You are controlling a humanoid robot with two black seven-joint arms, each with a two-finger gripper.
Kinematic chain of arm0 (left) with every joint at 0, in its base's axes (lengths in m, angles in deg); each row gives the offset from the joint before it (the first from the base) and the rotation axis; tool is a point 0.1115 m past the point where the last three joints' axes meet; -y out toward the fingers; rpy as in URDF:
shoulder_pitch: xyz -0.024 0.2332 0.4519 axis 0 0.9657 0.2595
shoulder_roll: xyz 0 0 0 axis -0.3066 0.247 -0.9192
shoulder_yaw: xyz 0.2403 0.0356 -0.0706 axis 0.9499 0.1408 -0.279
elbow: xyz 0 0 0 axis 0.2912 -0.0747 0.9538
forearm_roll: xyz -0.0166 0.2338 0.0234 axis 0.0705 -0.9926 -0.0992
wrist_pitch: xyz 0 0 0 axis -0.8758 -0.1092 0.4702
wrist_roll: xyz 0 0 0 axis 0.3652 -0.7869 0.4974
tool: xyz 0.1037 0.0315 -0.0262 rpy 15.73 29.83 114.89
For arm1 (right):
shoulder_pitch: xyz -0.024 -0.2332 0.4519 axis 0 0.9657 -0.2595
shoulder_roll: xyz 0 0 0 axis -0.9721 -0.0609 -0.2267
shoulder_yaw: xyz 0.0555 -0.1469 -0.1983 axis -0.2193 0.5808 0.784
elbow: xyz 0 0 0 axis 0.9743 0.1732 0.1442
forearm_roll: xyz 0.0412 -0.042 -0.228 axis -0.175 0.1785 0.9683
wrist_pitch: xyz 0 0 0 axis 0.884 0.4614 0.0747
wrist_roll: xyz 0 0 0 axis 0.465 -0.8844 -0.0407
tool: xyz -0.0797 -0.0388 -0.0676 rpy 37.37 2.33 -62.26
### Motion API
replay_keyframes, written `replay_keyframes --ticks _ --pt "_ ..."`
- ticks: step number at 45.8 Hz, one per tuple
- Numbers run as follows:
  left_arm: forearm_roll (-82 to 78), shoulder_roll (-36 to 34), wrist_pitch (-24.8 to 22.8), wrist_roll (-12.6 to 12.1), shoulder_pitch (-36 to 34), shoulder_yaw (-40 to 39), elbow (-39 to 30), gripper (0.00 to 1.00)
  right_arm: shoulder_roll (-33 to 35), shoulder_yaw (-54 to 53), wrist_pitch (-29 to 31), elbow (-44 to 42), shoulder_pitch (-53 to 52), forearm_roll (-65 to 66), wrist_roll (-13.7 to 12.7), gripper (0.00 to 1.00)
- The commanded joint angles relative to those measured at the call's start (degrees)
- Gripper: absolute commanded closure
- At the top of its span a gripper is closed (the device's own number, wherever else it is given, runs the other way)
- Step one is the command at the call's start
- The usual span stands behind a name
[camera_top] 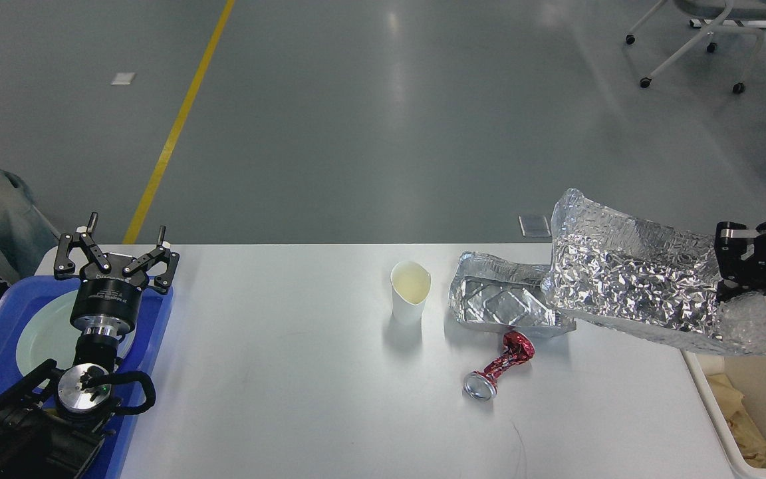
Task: Tidy desktop
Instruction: 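Lift the foil-piece bag and drop it into the white bin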
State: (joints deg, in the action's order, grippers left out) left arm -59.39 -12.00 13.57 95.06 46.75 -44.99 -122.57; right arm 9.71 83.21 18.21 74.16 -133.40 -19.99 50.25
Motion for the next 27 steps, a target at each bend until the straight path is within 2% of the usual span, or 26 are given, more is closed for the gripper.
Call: replay_keyframes --ticks 1,7,10,14,20,21,27 --pt "0.00 0.00 -0.01 0.00 0.00 0.00 0.00 0.04 0.11 2.13 -1.95 -0.81 0.55 0.05 -0.01 1.00" --pt "-0.09 0.00 -0.01 0.00 0.00 0.00 0.00 0.04 3.96 4.42 -6.87 -5.01 7.21 0.49 -0.19 1.00" --pt "-0.09 0.00 -0.01 0.00 0.00 0.00 0.00 0.04 7.30 3.55 -9.68 -11.16 14.42 0.40 -0.45 1.00" --pt "-0.09 0.00 -0.01 0.00 0.00 0.00 0.00 0.04 11.88 0.83 -13.46 -22.67 29.09 0.14 -0.45 1.00" --pt "-0.09 0.00 0.07 0.00 0.00 0.00 0.00 0.04 13.82 -12.08 -16.80 -37.08 50.44 -0.21 -0.45 1.00" --pt "0.00 0.00 -0.01 0.00 0.00 0.00 0.00 0.04 13.91 -17.41 -17.33 -43.20 58.13 -0.39 -0.45 1.00" --pt "0.00 0.00 -0.01 0.00 0.18 0.00 0.00 0.04 13.47 -28.69 -17.51 -57.48 74.36 -0.48 -0.54 1.00"
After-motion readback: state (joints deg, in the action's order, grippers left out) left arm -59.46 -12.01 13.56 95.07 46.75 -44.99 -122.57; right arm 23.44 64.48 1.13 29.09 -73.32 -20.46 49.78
